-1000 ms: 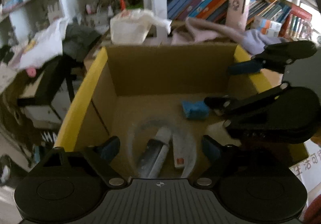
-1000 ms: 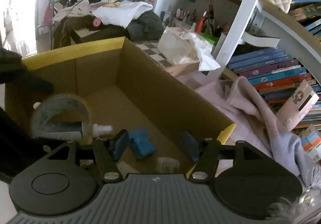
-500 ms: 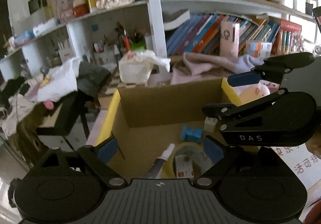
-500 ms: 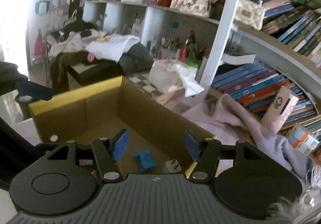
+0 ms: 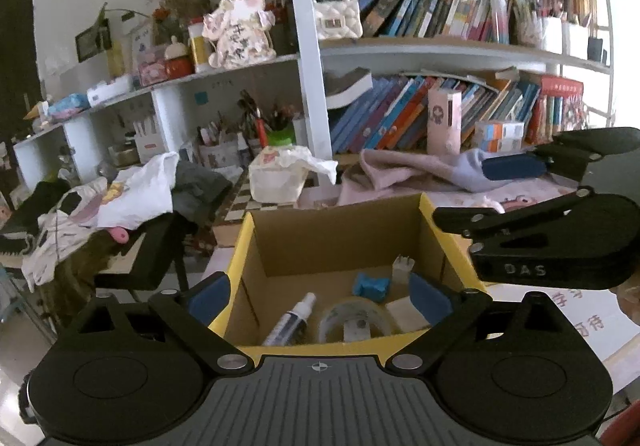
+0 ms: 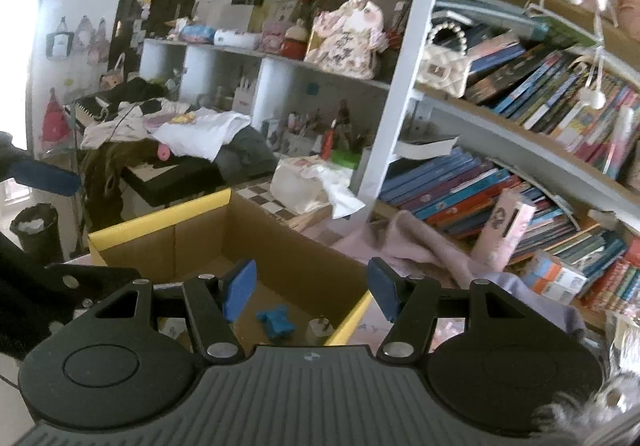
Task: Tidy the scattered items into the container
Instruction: 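Open both tools to release the charger and tape roll, then withdraw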
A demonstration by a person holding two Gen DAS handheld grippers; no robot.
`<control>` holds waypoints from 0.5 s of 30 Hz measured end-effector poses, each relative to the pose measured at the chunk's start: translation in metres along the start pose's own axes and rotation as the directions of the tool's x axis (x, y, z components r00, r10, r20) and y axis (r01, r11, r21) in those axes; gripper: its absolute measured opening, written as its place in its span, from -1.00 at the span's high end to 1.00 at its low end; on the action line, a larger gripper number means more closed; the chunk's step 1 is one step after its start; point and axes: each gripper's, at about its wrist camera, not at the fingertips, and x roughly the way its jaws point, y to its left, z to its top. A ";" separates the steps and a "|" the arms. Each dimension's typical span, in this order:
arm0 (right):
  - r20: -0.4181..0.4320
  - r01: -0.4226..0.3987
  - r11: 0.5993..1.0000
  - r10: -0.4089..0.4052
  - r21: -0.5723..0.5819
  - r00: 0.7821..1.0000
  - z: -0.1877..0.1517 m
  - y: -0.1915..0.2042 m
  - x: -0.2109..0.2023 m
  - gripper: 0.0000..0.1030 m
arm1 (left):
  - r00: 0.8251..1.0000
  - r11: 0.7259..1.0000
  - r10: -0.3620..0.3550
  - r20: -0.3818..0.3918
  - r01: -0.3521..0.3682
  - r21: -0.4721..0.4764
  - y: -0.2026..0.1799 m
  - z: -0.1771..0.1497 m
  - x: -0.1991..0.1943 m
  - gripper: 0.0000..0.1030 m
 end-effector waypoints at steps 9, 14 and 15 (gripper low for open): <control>0.019 0.046 0.999 -0.047 0.029 0.999 -0.010 -0.001 -0.047 -0.16 | 0.999 0.999 0.008 0.052 -0.006 -0.035 -0.004 -0.007 -0.040 -0.91; 0.015 0.059 0.997 -0.060 0.040 0.998 -0.018 0.001 -0.063 -0.16 | 0.998 1.000 0.004 0.061 -0.002 -0.026 -0.010 -0.012 -0.053 -0.91; 0.015 0.061 0.997 -0.062 0.041 0.998 -0.020 0.002 -0.066 -0.16 | 0.998 1.000 0.003 0.061 -0.001 -0.026 -0.011 -0.014 -0.055 -0.91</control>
